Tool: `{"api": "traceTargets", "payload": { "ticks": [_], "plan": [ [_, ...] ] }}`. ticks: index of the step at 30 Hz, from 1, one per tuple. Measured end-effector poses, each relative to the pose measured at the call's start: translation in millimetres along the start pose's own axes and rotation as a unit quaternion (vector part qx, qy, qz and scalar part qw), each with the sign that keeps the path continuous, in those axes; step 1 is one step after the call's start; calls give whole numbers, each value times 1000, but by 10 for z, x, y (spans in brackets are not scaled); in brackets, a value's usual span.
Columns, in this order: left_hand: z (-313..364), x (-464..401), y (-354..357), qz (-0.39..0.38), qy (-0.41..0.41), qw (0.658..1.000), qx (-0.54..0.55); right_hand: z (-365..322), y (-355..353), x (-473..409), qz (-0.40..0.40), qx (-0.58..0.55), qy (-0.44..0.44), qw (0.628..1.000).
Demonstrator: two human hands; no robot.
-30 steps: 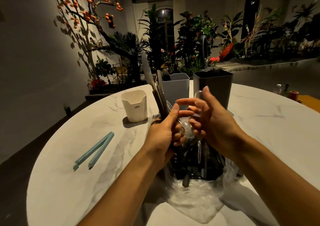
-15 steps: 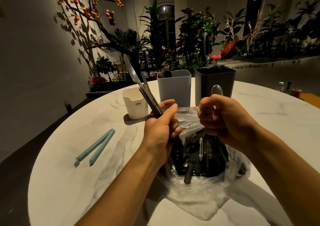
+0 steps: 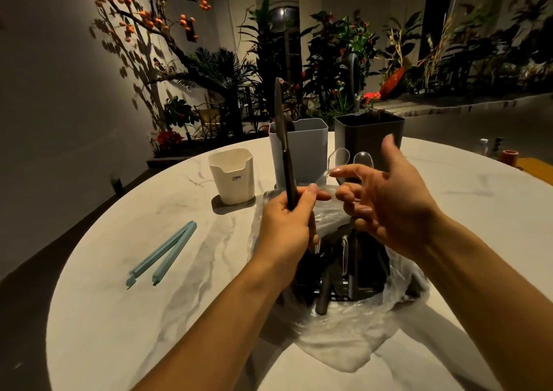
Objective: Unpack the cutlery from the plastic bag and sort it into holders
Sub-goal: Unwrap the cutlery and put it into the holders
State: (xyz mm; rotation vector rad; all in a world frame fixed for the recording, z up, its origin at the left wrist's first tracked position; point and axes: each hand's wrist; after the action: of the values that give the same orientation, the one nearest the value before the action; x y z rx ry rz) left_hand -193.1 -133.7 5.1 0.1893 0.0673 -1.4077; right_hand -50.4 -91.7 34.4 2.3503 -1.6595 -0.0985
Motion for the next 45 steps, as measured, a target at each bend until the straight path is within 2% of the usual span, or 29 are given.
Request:
{"api": "traceTargets", "payload": {
  "ticks": [5, 8, 11, 14, 17, 21, 25, 30, 37, 40, 45],
  "plan": [
    [-71, -10, -3, 5, -15, 999, 41, 124, 120, -33, 10, 51, -39, 998],
    [-86, -14, 0, 13, -16, 999, 36, 143, 157, -11, 3, 34, -71, 997],
    [-83, 0, 17, 15, -4, 1000, 16, 150, 179, -8, 42, 31, -104, 993],
    [-90, -5, 11, 10, -2, 1000, -5, 183, 190, -14, 100, 81, -137, 982],
    [-113, -28, -10, -25, -6, 999, -20, 194, 190, -13, 148, 121, -178, 965],
    [-83, -31, -33, -100, -65, 992, 39, 172, 191, -15, 174, 110, -187, 961],
    [-38, -29, -52, -151, -107, 975, 121, 148, 208, 11, 148, 41, -179, 972],
    [-43, -61, -80, -162, -129, 958, 201, 90, 168, 11, 168, 42, -200, 964],
    [-36, -94, -122, -158, -119, 939, 280, 44, 161, 48, 88, 35, -149, 984],
    [-37, -98, -149, -153, -111, 942, 277, 69, 143, 32, 65, 88, -118, 987],
    [-46, -83, -164, -181, -102, 959, 192, 73, 142, 35, 60, 157, -95, 981]
  ]
}}
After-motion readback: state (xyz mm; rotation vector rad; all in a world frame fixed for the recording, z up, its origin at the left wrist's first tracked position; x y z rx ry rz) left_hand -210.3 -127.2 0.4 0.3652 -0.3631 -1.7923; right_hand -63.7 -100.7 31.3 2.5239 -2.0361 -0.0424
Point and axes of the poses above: each hand's wrist, its own x-axis away from the middle knuckle, its own y-axis out of the palm, z = x × y, and after that the axes turned 2 degrees about y, right-handed
